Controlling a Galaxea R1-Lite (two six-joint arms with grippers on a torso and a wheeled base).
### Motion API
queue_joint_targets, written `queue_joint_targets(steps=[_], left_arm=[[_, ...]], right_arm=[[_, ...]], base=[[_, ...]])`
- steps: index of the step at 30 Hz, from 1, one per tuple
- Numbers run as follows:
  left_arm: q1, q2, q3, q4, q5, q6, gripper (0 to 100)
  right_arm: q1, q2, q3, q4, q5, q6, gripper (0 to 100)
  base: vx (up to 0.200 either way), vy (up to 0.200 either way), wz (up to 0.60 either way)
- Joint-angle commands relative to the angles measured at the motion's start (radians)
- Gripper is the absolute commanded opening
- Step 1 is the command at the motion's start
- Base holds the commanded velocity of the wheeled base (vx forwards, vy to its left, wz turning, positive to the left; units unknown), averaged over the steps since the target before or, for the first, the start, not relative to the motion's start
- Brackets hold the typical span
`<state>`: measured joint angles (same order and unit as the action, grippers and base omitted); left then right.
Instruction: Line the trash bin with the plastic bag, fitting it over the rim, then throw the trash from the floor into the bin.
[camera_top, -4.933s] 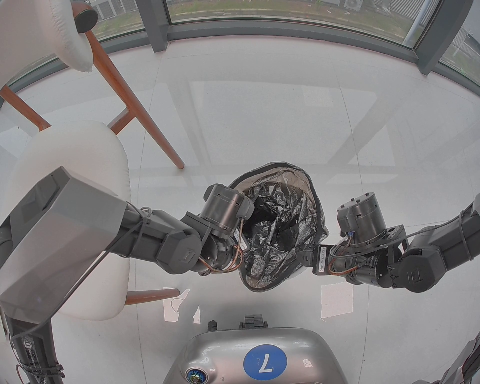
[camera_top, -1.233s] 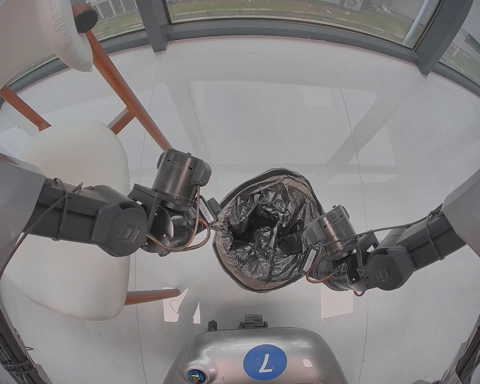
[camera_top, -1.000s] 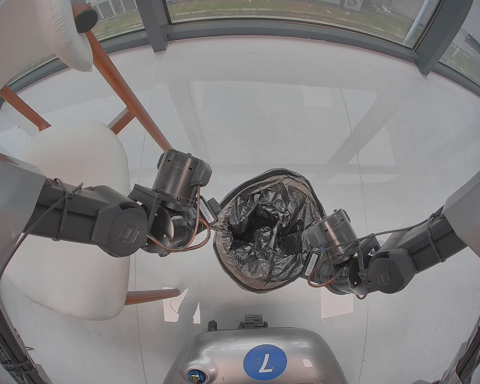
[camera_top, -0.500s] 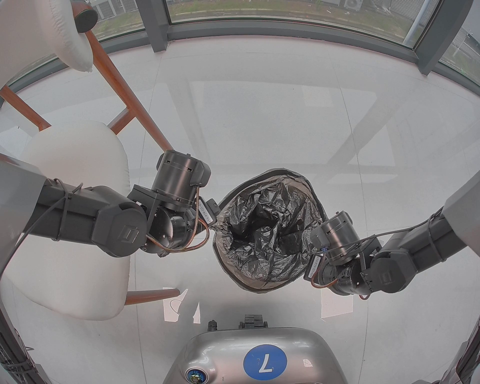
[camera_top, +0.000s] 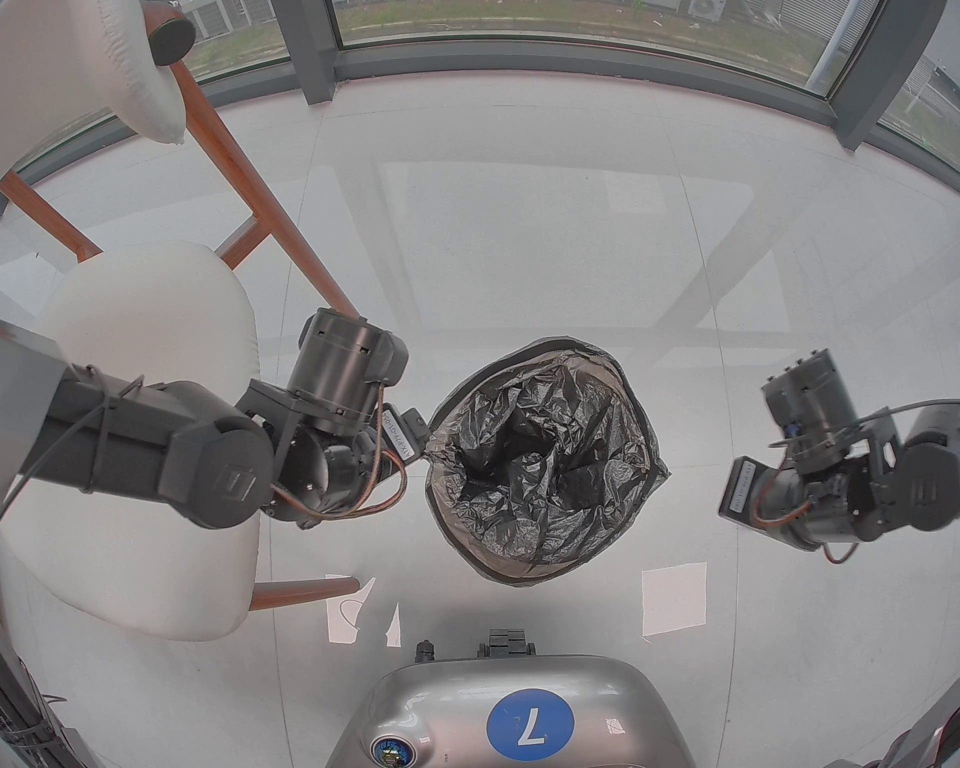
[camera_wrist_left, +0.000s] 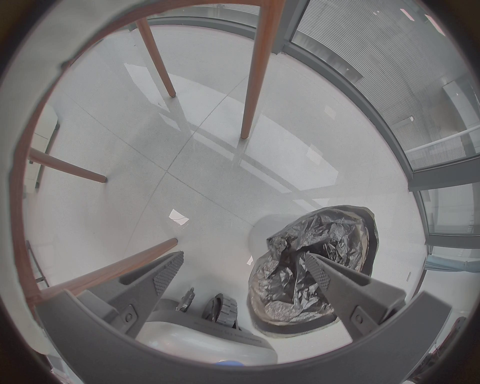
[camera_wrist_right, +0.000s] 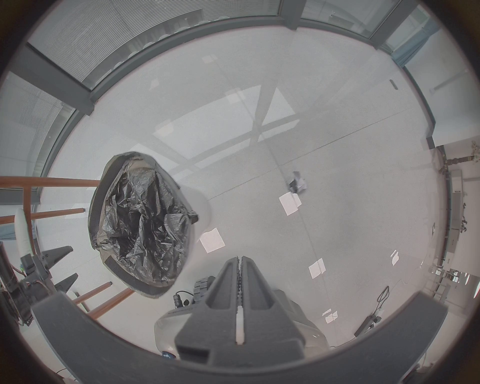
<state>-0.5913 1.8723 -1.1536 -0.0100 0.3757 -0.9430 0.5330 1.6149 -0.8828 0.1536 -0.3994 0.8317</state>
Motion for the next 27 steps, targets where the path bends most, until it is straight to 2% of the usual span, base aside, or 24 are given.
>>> queue_joint_targets(steps=[1, 7, 10, 11, 13, 15, 20, 25, 27], left_arm=[[0.001, -0.177, 0.135, -0.002, -0.001, 0.006, 100], [0.019, -0.360, 0.236, -0.002, 0.014, 0.003, 100], [0.034, -0.414, 0.333, -0.007, 0.117, -0.011, 100], [0.036, -0.440, 0.373, -0.027, 0.127, -0.031, 100], [0.039, -0.493, 0.419, -0.074, 0.121, -0.069, 100], [0.048, -0.527, 0.451, -0.097, 0.115, -0.069, 100], [0.057, -0.561, 0.476, -0.104, 0.117, -0.011, 100], [0.051, -0.555, 0.471, -0.107, 0.117, 0.007, 100], [0.031, -0.535, 0.489, -0.157, 0.117, 0.012, 100]], right_arm=[[-0.034, -0.234, 0.146, 0.046, -0.001, -0.011, 0], [-0.024, -0.332, 0.248, 0.047, -0.003, -0.011, 0], [-0.004, -0.355, 0.265, 0.049, -0.010, -0.011, 0], [0.002, -0.366, 0.275, 0.050, -0.012, -0.011, 0], [0.002, -0.383, 0.294, 0.076, -0.013, -0.011, 0], [0.002, -0.392, 0.298, 0.106, -0.013, -0.011, 0], [0.002, -0.392, 0.295, 0.118, -0.015, -0.011, 0], [-0.005, -0.391, 0.292, 0.116, -0.015, -0.011, 0], [-0.005, -0.386, 0.301, 0.115, -0.013, -0.011, 0]], base=[[0.000, 0.000, 0.00], [0.000, 0.000, 0.00], [0.000, 0.000, 0.00], [0.000, 0.000, 0.00], [0.000, 0.000, 0.00], [0.000, 0.000, 0.00], [0.000, 0.000, 0.00], [0.000, 0.000, 0.00], [0.000, 0.000, 0.00]])
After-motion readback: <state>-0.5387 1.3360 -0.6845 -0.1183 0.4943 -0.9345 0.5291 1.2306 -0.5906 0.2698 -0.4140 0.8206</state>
